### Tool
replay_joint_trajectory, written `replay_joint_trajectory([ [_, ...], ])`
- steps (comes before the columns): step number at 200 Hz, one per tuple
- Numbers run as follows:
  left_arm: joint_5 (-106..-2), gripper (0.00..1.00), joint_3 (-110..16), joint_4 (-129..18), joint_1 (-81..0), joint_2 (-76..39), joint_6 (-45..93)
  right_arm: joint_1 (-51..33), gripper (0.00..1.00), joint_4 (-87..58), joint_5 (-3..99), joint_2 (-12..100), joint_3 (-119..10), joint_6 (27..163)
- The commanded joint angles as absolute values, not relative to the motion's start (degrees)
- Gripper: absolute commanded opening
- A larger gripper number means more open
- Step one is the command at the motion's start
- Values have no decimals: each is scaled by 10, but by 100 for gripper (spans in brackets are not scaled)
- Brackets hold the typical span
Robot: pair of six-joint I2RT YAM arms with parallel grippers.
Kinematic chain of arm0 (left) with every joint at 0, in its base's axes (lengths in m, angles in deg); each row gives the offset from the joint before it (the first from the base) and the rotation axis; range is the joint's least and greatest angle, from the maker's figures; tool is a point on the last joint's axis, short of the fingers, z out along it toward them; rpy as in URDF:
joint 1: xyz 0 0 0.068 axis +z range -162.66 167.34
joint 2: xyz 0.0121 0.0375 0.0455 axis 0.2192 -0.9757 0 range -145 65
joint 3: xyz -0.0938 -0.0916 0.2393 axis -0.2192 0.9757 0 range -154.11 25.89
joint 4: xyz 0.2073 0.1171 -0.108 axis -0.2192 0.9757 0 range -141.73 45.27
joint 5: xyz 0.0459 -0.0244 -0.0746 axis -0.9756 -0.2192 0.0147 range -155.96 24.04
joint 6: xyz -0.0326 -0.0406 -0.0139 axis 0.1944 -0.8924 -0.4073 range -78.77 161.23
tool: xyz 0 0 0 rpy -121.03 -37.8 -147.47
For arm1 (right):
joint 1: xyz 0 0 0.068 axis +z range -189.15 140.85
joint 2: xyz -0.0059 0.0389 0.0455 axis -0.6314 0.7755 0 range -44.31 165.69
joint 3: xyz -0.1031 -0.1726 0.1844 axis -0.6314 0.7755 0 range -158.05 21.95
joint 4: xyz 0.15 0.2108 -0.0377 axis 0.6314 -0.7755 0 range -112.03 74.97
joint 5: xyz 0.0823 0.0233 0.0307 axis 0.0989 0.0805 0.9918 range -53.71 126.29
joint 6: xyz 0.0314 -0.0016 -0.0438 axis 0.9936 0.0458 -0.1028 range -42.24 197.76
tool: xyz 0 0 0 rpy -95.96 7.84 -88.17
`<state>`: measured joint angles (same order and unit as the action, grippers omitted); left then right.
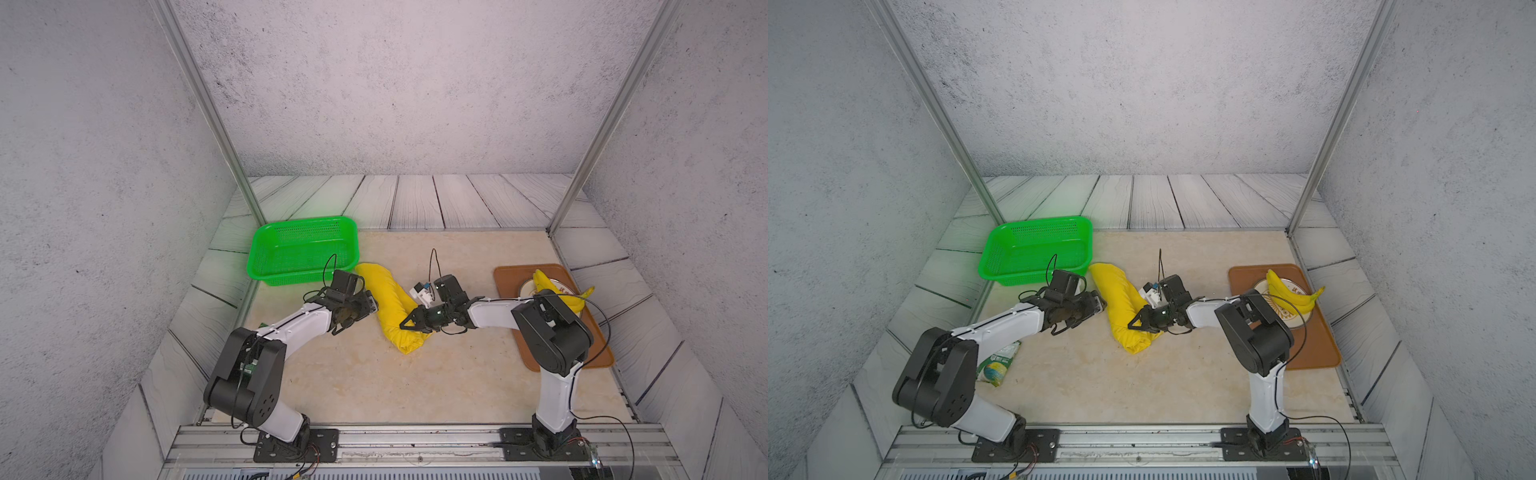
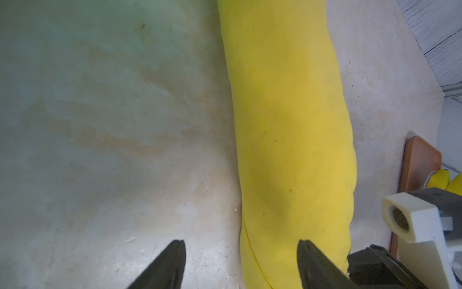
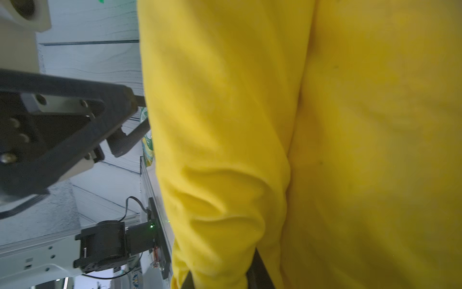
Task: Roll up the shorts
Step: Roll the shorts at the center of the board.
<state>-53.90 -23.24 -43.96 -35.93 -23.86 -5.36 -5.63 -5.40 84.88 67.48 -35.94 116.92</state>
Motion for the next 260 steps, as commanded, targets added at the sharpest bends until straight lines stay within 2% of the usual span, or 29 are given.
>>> replay_joint_trajectory([
  [1, -539, 76, -252, -481, -375, -253, -37, -54, 16, -74, 880, 691, -359, 1185],
  [35, -549, 76, -278, -503, -385, -284, -18, -59, 17, -124, 866, 704, -376, 1154],
  [62, -564, 74, -307, -465, -391, -345, -7, -60, 22, -186, 835, 702, -395, 1113],
  [116, -566, 72, -287, -474, -399, -404, -21, -61, 48, -338, 727, 643, -416, 1023],
  [173, -567, 71, -278, -467, -413, -400, -27, -53, 52, -444, 581, 521, -397, 963],
  [201, -556, 70, -265, -478, -416, -402, -37, -12, 54, -451, 520, 467, -390, 938],
  [221, -550, 70, -256, -488, -417, -399, -45, 36, 60, -445, 463, 447, -396, 923],
  [260, -542, 70, -258, -486, -417, -395, -49, 108, 69, -435, 382, 476, -442, 907],
])
